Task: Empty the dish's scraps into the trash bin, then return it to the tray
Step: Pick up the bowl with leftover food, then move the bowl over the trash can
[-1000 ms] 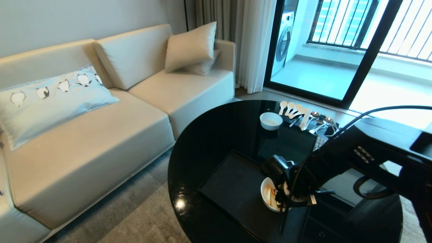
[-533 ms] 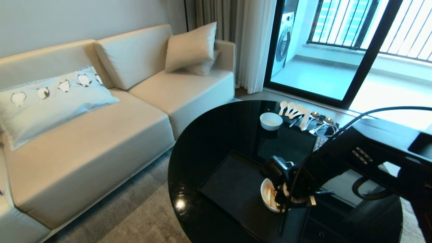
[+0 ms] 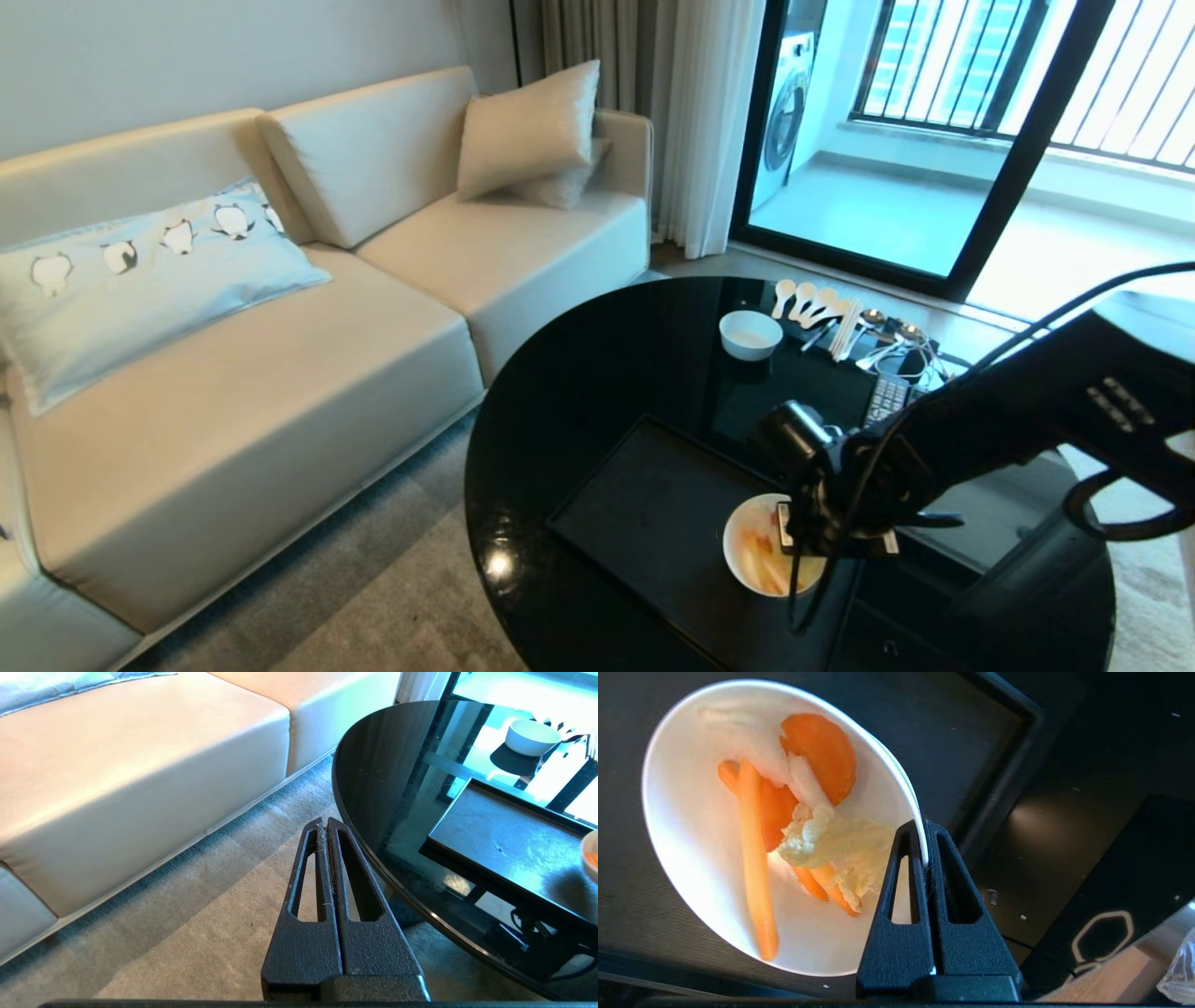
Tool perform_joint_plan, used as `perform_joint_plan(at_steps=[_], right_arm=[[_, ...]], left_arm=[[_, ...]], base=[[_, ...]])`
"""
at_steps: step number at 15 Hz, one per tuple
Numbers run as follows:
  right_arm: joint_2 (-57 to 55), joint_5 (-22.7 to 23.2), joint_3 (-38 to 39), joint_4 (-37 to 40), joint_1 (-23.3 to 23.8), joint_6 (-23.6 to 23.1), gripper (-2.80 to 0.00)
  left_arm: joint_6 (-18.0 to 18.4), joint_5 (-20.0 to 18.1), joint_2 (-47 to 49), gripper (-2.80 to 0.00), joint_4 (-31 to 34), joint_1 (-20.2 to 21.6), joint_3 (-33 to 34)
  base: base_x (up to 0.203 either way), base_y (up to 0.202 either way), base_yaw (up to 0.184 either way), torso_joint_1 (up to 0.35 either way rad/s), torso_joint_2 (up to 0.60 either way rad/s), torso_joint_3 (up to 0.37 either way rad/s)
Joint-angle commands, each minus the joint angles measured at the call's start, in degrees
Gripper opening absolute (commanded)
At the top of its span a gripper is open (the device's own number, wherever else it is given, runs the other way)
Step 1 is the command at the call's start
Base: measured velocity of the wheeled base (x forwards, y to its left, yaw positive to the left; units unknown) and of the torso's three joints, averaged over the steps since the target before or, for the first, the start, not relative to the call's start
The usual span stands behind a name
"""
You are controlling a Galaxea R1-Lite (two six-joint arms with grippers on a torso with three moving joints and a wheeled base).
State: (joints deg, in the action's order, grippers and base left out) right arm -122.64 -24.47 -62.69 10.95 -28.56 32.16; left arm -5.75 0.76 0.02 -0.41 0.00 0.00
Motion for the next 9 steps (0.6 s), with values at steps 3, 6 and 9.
perform_joint_plan(at_steps=[3, 6, 9], right_arm=[[8.57, -0.16, 6.89, -0.17, 3.59, 1.58, -2.8], [12.19, 0.41, 11.43, -0.11, 6.71, 2.95, -2.8], [17.51, 4.07, 14.87, 0.33, 11.67, 3.86, -2.8]], left_arm=[[-0.05, 0.03, 0.06, -2.8, -0.02, 0.0, 0.0], [-0.05, 0.03, -0.02, -2.8, -0.02, 0.0, 0.0], [-0.05, 0.03, -0.02, -2.8, -0.02, 0.0, 0.0]], base=[[0.0, 0.0, 0.0, 0.0, 0.0, 0.0], [0.0, 0.0, 0.0, 0.0, 0.0, 0.0], [0.0, 0.0, 0.0, 0.0, 0.0, 0.0]])
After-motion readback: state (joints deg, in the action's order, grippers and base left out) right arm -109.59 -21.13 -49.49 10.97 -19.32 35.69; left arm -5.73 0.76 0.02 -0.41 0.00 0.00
